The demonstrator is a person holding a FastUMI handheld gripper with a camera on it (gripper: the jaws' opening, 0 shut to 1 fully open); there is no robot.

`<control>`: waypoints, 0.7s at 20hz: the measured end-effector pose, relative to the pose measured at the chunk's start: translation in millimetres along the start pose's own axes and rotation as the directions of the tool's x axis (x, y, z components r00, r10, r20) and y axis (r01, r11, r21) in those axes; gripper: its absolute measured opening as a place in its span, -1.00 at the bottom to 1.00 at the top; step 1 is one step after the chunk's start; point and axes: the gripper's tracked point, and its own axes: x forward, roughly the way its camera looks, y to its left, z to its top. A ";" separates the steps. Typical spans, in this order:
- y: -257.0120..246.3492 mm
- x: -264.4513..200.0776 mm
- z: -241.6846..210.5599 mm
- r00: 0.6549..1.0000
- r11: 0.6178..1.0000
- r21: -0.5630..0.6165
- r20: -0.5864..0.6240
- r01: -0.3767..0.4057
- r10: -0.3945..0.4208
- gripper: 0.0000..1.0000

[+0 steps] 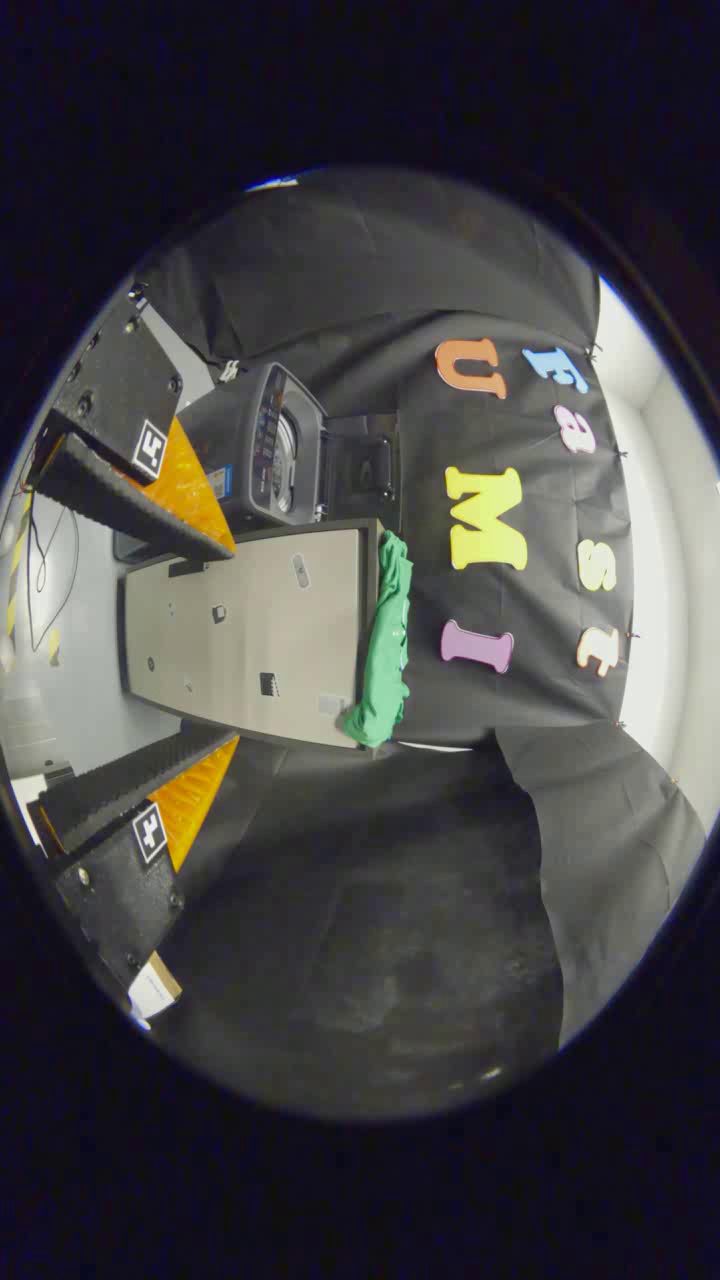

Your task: Put the clothes into the washing machine and then close the washing machine lid.

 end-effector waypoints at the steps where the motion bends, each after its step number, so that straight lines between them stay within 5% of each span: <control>1: 0.4 0.5 0.3 1.000 1.000 -0.001 0.001 -0.001 0.001 1.00; 14: 10.3 -0.7 3.0 1.000 1.000 -0.021 0.008 -0.013 0.013 1.00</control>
